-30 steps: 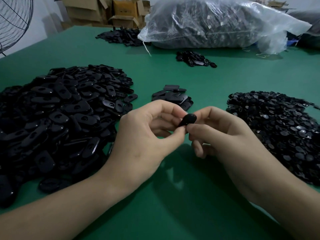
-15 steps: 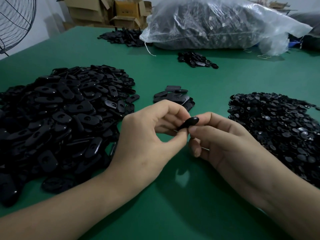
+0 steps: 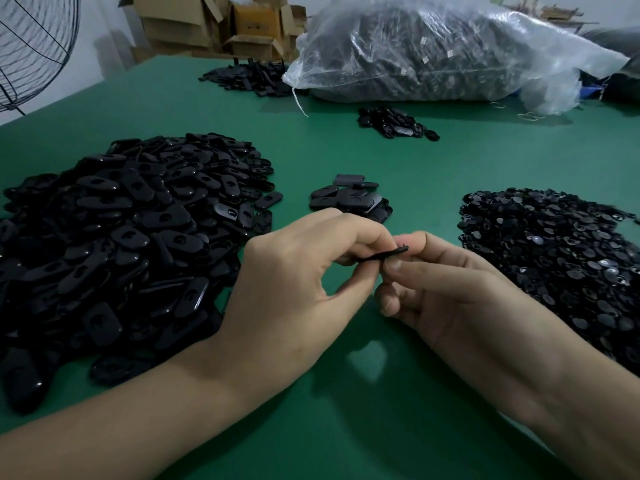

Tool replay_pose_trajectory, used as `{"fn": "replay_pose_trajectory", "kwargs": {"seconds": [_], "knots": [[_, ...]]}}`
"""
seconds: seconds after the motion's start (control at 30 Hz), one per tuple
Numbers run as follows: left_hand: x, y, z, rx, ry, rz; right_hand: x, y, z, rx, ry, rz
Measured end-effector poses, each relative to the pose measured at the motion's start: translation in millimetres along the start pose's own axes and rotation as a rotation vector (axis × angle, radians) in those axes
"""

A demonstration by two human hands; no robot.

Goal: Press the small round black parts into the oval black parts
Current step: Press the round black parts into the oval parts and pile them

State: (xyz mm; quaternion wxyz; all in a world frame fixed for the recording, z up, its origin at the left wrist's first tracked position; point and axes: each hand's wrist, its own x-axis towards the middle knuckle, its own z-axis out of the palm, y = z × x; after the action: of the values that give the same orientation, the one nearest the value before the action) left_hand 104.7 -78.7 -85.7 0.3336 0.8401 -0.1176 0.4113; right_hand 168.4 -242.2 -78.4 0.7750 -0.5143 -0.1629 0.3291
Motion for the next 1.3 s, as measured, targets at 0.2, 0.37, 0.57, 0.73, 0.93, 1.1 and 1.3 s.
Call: {"fn": "replay_pose_trajectory", "kwargs": {"seconds": [0.2, 0.37, 0.57, 0.73, 0.93, 1.1, 1.3], "knots": [[0, -2, -1, 0.031, -0.001, 0.032, -2, 0, 1, -0.014, 0.023, -0.002], [3, 3, 1, -0.107, -0.008, -0.191, 0, 0, 0, -0.076, 0.045, -0.070], [5, 0, 2, -0.314, -0.083, -0.381, 4, -1, -6, -0.323, 0.117, -0.214], [5, -6, 4, -0.447, -0.148, -0.503, 4, 1, -9, -0.570, 0.160, -0.304], [3, -13, 4, -0.414, -0.203, -0.543, 6, 3, -11, -0.692, 0.179, -0.334], [3, -12, 7, -0.334, -0.211, -0.520, 8, 5, -13, -0.519, 0.200, -0.264], [10, -13, -3, -0.121, -0.215, -0.323, 10, 4, -17, -0.488, 0.196, -0.227]]}}
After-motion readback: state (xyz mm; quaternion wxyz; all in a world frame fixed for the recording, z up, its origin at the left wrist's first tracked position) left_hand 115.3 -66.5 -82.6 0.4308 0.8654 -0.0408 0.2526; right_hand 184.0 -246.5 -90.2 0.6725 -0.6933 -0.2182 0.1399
